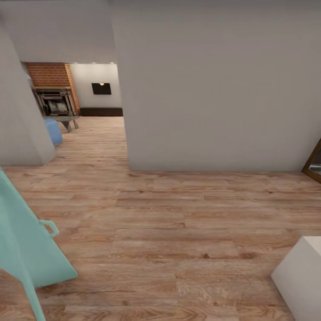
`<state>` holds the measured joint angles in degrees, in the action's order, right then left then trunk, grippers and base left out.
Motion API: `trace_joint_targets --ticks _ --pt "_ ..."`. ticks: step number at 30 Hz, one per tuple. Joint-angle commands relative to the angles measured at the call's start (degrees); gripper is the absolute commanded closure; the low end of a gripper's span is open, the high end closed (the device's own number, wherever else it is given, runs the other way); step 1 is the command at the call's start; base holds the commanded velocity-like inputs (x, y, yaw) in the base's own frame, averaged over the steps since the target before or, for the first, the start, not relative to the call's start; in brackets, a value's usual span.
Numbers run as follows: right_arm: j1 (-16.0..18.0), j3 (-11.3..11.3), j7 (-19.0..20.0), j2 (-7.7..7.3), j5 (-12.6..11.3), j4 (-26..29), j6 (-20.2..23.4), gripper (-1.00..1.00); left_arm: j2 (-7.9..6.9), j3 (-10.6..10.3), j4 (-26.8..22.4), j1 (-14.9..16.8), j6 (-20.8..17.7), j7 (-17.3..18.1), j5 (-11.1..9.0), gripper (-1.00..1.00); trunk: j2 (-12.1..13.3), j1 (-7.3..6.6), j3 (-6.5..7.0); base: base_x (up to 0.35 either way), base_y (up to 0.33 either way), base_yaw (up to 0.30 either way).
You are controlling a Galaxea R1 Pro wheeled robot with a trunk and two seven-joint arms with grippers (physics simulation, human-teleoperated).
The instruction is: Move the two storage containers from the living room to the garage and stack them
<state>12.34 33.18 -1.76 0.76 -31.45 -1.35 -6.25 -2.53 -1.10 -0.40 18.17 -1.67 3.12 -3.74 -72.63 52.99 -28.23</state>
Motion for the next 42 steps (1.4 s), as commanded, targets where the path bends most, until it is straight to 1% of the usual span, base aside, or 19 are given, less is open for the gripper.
trace_joint_targets --ticks 1,42 --pt "0.05 0.48 -0.08 -0.02 -0.47 -0.14 -0.26 -1.0 -0.02 -0.13 -0.04 0.01 -0.18 0.22 -0.4 -1.0 -0.02 0.03 -0.05 0.321 0.0 0.0" --pt "0.05 0.48 -0.08 0.18 -0.43 -0.14 -0.17 -1.0 -0.02 -0.13 -0.03 0.02 -0.18 0.22 -0.38 -1.0 -0.02 0.03 -0.05 0.321 0.0 0.0"
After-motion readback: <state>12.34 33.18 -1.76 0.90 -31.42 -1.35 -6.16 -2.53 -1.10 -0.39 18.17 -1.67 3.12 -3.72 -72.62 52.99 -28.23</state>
